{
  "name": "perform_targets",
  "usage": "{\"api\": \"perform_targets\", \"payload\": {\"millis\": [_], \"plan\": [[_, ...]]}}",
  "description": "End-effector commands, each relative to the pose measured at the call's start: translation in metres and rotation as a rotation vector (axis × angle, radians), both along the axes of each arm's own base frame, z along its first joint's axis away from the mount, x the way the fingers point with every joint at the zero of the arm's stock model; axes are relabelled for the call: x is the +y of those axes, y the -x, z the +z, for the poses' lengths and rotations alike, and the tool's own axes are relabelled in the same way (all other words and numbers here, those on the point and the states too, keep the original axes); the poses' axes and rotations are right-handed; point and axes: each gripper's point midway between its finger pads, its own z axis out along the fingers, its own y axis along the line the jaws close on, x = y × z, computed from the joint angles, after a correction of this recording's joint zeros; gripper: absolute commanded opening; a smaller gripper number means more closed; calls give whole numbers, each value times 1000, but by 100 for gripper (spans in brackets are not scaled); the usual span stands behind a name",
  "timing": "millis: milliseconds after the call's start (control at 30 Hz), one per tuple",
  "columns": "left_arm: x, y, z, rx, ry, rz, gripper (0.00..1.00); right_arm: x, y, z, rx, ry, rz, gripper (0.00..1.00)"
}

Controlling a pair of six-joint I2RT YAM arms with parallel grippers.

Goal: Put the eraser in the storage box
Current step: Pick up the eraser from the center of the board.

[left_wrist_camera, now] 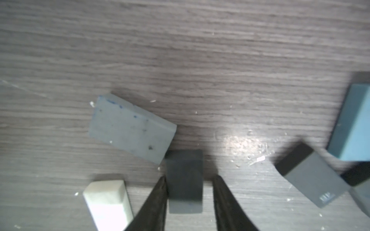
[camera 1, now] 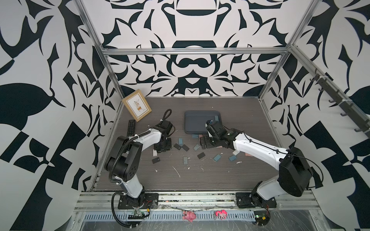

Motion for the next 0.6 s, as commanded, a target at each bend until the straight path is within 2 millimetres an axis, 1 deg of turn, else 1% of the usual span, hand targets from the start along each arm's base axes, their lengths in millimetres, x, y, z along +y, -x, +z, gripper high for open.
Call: {"api": "perform_targets", "payload": {"millis": [0, 33, 200, 367, 567], "plan": [[5, 12, -10, 49, -23, 9, 38, 3, -1, 17, -41, -40, -4, 99], [5, 10, -9, 42, -26, 8, 37, 2, -1, 17, -41, -38, -5, 99], [4, 4, -8, 29, -32, 0, 26, 2, -1, 22, -50, -43, -4, 99], [-2, 1, -1, 8, -12, -17, 21, 4, -2, 34, -73, -62, 8, 99], [-23, -6, 23, -45, 3, -72, 21, 2, -8, 52, -110, -48, 26, 99]]}}
